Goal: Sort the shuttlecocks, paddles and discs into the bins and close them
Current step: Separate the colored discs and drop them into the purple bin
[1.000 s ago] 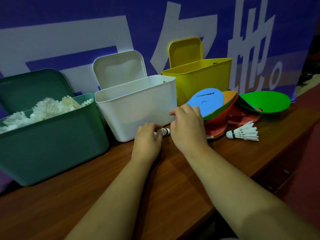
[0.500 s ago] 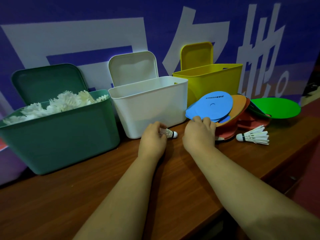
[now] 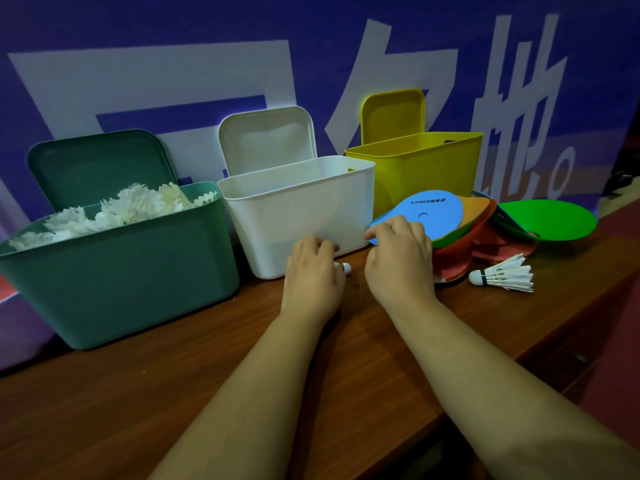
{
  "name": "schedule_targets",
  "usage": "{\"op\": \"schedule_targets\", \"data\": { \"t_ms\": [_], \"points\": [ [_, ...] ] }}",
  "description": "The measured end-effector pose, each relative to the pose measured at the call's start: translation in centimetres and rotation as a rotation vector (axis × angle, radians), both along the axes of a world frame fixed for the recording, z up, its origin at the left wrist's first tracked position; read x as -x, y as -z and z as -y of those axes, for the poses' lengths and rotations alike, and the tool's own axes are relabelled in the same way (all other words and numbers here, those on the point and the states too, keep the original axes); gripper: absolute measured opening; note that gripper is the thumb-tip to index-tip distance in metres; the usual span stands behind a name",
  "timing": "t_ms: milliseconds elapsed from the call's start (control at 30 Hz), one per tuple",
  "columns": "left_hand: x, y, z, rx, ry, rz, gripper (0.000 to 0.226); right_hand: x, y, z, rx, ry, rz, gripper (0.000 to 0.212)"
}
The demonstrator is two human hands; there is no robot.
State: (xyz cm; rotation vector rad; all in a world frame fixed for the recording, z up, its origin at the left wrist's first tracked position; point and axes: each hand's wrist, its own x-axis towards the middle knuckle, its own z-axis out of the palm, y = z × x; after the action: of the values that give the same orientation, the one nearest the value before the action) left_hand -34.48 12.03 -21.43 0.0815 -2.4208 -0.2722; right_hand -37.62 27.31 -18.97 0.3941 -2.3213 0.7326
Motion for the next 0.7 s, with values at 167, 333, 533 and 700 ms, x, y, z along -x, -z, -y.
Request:
{"op": "schedule_targets", "data": {
  "t_ms": [167, 333, 533, 700],
  "points": [
    [0.6, -1.4, -1.9, 0.022, 0.176, 0.065, 0.035, -0.4, -1.7, -3.0, 0.087, 0.03, -0.071, 0.03],
    [3.8, -3.6, -2.8, 0.0, 0.179, 0.189, 0.051, -0.4, 0.2, -6.3, -0.123, 0.168, -0.028, 0.042],
    [7.8, -3.2, -3.0, 0.095, 0.214, 0.206, 0.031, -0.3, 1.8, -7.2, -0.177, 0.163, 0.005, 0.038],
    [7.9, -3.1, -2.5, 0.13, 0.214, 0.125, 0.033, 0.1, 2.1, -6.9, -0.188, 0.147, -0.024, 0.034]
  ]
}}
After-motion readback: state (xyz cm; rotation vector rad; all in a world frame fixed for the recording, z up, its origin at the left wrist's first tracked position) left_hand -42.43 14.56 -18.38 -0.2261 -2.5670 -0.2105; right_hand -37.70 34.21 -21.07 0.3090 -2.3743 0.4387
